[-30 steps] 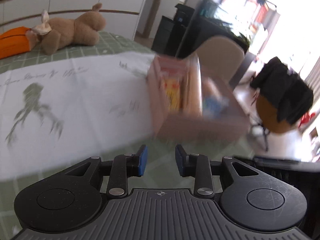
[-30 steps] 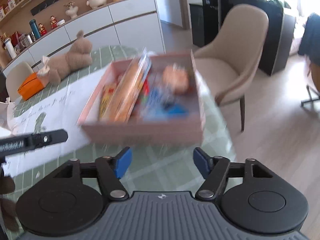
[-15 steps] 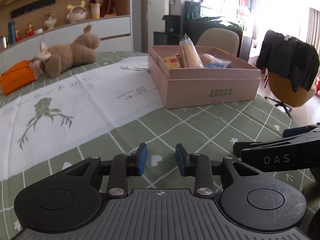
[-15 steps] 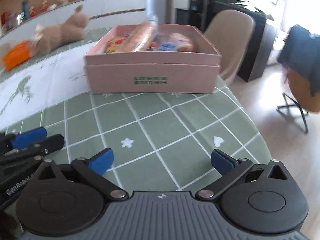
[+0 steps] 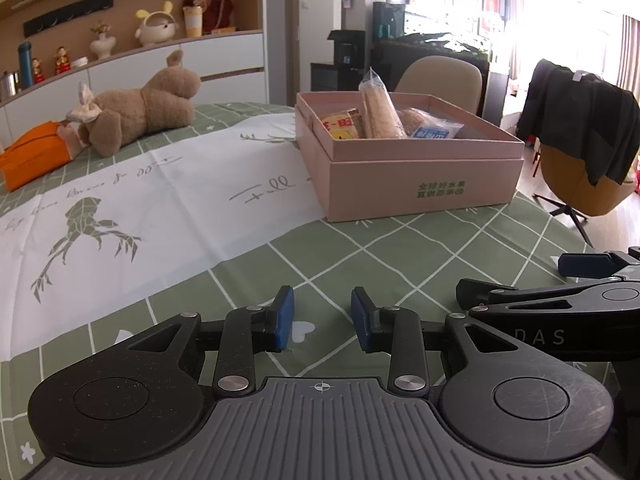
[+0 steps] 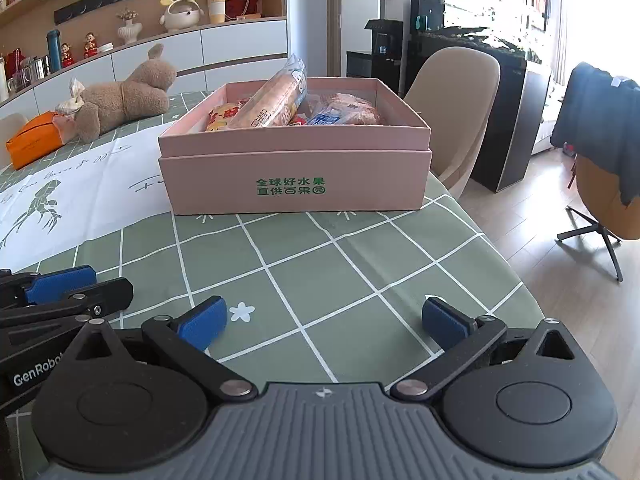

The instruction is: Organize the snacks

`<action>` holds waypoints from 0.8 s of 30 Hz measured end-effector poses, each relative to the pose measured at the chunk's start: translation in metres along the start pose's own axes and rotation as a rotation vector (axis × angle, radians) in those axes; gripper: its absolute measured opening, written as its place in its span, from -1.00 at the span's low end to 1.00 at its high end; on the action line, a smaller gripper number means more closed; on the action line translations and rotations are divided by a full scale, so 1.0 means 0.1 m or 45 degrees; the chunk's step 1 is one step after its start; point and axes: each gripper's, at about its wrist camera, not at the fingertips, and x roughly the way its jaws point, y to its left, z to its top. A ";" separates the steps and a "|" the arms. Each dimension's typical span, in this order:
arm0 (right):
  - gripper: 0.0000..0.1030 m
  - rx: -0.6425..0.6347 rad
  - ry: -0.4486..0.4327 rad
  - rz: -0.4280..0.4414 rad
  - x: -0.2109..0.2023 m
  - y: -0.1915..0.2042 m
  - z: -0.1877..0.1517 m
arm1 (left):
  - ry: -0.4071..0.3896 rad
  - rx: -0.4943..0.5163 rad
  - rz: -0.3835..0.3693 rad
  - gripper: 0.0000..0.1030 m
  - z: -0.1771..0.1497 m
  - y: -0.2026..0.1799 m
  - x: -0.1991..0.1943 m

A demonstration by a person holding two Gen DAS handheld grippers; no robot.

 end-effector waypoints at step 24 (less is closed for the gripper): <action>1.00 -0.001 -0.001 0.002 0.01 0.00 0.00 | 0.001 -0.011 -0.016 -0.32 -0.01 0.02 0.00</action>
